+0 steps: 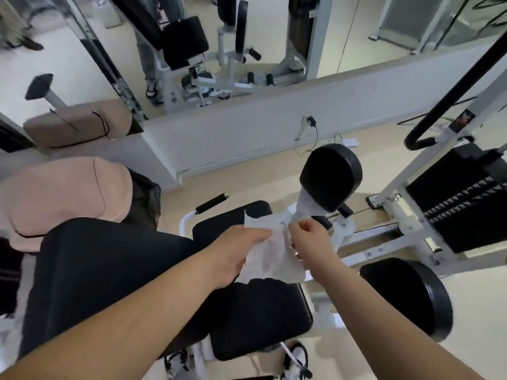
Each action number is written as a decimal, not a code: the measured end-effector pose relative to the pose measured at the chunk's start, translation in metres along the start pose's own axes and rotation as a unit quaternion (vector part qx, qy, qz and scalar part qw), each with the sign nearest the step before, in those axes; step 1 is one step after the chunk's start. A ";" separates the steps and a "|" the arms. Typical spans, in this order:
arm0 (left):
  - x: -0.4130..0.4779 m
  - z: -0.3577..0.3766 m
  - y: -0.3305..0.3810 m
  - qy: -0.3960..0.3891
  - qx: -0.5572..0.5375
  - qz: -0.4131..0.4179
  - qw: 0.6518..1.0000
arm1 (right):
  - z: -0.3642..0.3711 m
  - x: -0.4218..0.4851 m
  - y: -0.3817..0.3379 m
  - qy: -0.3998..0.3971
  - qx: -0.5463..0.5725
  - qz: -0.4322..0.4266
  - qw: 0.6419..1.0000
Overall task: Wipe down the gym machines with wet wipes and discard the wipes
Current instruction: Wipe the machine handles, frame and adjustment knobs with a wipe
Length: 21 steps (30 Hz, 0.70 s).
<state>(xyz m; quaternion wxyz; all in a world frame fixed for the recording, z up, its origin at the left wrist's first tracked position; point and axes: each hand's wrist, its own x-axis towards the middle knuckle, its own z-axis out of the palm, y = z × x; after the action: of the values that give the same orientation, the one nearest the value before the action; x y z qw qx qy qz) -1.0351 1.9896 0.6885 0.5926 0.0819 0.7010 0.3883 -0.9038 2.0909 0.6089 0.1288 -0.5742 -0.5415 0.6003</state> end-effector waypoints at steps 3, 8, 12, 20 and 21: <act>0.019 -0.038 0.012 0.024 0.016 -0.008 1.000 | 0.033 0.017 -0.013 0.008 -0.040 -0.023 0.999; 0.070 -0.121 0.029 0.031 0.090 -0.005 0.995 | 0.099 0.041 -0.029 0.011 -0.121 -0.017 0.992; 0.131 -0.192 0.048 0.031 0.167 0.014 0.985 | 0.164 0.073 -0.029 0.005 -0.125 0.017 0.992; 0.240 -0.254 0.056 0.040 0.292 0.050 0.954 | 0.231 0.180 -0.016 0.015 -0.254 -0.021 0.967; 0.253 -0.256 0.052 0.040 0.299 0.061 0.951 | 0.235 0.193 -0.013 0.017 -0.271 -0.032 0.962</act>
<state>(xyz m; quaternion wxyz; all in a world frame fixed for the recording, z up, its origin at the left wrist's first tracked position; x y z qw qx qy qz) -1.3540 2.0565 0.5269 0.4873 0.2825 0.8019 0.1992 -1.1636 2.1279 0.4553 -0.0031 -0.5800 -0.6999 0.4168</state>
